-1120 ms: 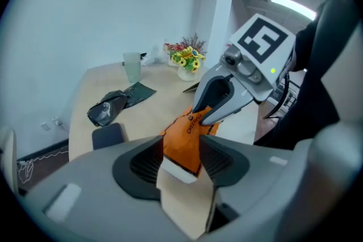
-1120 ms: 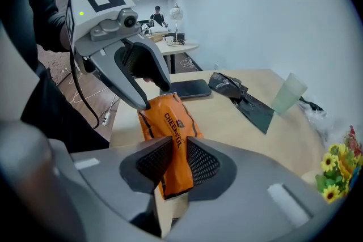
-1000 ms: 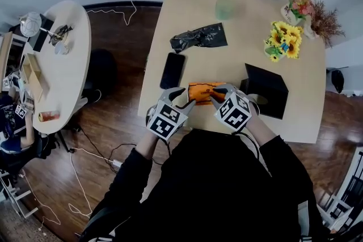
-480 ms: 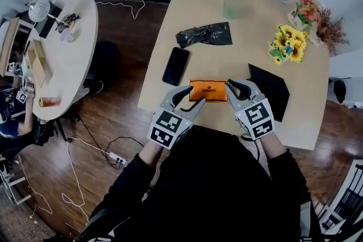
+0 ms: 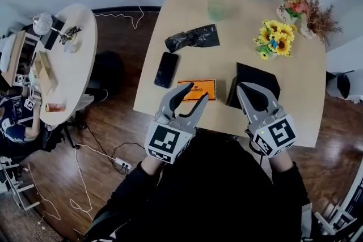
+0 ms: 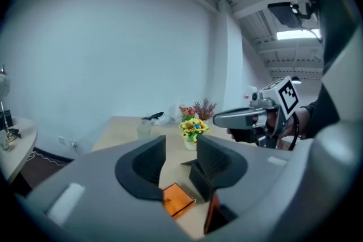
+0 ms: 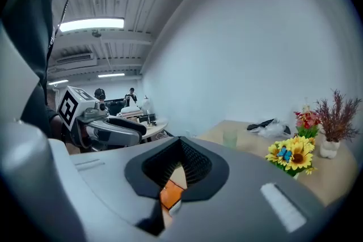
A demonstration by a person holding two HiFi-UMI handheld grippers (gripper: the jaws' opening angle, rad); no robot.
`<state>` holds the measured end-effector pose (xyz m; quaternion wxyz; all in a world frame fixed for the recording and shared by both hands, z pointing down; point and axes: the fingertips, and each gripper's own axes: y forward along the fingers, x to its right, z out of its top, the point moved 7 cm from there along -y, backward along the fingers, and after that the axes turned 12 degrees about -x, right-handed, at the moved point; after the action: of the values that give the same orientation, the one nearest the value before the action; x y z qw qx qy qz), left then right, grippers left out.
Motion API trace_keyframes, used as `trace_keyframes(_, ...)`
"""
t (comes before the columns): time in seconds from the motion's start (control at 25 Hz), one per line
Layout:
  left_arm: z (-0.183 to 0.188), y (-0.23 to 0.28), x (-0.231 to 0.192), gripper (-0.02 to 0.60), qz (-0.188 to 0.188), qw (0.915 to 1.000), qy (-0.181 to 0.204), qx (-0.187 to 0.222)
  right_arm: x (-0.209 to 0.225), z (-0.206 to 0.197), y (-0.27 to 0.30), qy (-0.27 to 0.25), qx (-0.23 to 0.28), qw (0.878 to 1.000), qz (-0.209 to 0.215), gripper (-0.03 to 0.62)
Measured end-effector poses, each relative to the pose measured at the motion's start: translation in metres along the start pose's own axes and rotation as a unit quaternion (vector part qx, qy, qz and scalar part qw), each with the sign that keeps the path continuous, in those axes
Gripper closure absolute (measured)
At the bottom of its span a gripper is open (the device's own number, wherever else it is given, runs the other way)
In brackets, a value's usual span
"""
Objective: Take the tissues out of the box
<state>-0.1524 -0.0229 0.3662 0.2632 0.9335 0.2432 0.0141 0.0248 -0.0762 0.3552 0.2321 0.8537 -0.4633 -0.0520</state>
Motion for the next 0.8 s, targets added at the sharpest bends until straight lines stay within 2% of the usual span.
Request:
trace_keyframes(0.28, 0.026, -0.018, 0.025, 0.450, 0.048, 0.9971, -0.003, 0.060, 0.004, 0.009, -0.039, -0.020, 0.046, 0.999, -0.006, 0.594)
trace_keyframes(0.52, 0.029, -0.030, 0.033, 0.462, 0.089, 0.9934, -0.003, 0.073, 0.009, 0.009, -0.053, -0.030, 0.061, 0.998, -0.007, 0.594)
trace_keyframes(0.8, 0.026, -0.031, 0.048, 0.465, 0.099, 0.9926, 0.002, 0.070, 0.007, 0.004, -0.057, -0.044, 0.059, 0.997, 0.003, 0.594)
